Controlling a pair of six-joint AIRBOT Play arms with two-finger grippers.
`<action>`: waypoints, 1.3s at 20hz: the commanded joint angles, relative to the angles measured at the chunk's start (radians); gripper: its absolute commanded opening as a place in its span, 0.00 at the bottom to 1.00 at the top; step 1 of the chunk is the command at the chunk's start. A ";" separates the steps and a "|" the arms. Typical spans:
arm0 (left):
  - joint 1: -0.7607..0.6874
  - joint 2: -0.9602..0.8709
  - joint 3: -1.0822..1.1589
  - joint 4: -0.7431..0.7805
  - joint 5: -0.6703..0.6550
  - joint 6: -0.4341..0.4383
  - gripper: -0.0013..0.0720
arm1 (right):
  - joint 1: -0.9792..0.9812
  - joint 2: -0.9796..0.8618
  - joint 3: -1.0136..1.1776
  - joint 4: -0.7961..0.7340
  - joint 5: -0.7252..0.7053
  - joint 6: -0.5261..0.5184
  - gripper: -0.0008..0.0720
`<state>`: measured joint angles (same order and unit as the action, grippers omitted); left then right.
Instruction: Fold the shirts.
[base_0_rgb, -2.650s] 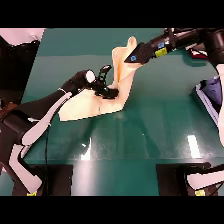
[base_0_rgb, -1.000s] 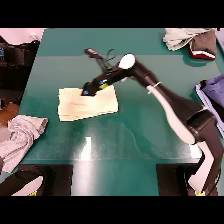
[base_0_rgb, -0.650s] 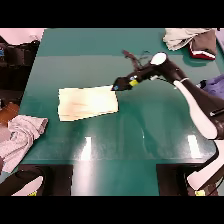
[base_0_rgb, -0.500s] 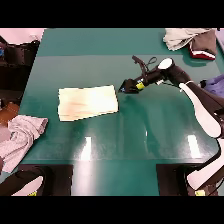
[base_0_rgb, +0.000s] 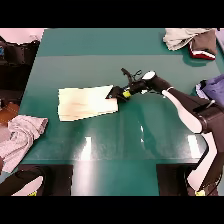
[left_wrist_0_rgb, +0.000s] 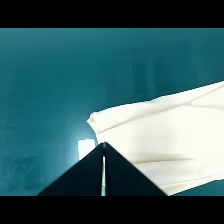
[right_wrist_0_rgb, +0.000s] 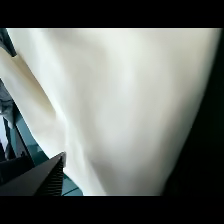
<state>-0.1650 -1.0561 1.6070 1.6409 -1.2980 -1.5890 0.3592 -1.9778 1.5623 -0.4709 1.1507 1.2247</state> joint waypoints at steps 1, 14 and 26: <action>0.000 0.001 0.000 0.000 -0.004 0.000 0.05 | 0.073 -0.054 0.089 0.004 -0.038 0.024 0.68; 0.000 0.001 0.000 -0.006 -0.054 0.024 0.05 | -0.284 0.230 0.163 -0.483 0.140 0.009 0.03; -0.001 0.000 0.000 -0.256 -0.056 0.022 0.05 | -0.946 0.349 0.163 -0.541 -0.054 0.003 0.03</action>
<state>-0.1654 -1.0561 1.6070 1.4567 -1.3533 -1.5658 -0.4721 -1.6333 1.7245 -1.0042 1.1858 1.2304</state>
